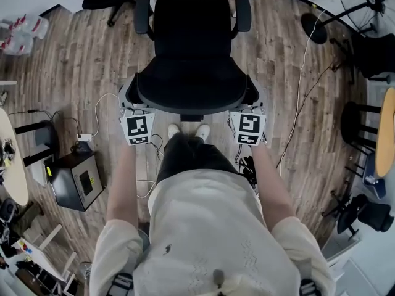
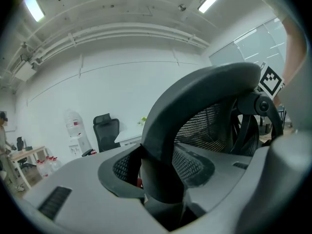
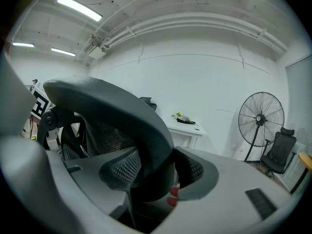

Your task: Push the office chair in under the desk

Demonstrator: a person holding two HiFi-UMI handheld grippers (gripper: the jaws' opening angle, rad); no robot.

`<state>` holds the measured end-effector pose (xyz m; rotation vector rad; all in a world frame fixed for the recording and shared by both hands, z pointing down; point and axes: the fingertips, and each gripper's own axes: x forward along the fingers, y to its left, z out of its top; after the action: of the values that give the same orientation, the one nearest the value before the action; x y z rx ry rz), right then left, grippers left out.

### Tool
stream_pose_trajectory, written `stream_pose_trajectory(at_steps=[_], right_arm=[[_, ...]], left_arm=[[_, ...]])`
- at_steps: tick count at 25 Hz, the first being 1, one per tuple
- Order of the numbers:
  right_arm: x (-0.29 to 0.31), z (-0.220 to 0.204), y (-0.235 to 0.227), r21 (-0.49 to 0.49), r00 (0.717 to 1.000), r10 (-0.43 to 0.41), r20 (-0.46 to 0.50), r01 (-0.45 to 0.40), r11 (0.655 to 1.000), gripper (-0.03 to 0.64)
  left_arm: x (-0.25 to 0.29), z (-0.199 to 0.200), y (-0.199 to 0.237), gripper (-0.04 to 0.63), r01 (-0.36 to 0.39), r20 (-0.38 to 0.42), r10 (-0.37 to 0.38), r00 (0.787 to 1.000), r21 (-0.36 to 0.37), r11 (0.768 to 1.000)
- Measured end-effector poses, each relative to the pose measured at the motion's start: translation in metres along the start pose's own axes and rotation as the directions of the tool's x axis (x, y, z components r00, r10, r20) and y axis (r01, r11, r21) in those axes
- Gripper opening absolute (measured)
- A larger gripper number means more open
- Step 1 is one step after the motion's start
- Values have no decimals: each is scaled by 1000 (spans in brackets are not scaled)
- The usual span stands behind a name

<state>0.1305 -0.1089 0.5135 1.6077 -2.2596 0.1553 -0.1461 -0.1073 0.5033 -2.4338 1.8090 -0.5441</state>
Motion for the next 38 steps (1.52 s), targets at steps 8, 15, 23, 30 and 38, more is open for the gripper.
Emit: stream_pose_trajectory(at_steps=[8,15,23,30,38], right_arm=[[7,4,3,-4,1000,-7,12,7,1000,224],[27,11,-8,-2,1000,-23,11,23,1000,225],[66,20,-21,0,1000,-12,5,12,1000,224],[85,27,-21,-7,999,-36,10,36,999,225],[107,34,-22,2,999,-45,5,45,999,224]], left_arm=[[5,-1,7,215,0,6,0,1000,2,1000],[31,4,13,215,11,11,-11,1000,5,1000],[70,10,28,213,17,14,-17,1000,-3,1000],[89,10,41,213,29,16,-29,999,4,1000],[114,12,55,213,44,20,-44,999,9,999]])
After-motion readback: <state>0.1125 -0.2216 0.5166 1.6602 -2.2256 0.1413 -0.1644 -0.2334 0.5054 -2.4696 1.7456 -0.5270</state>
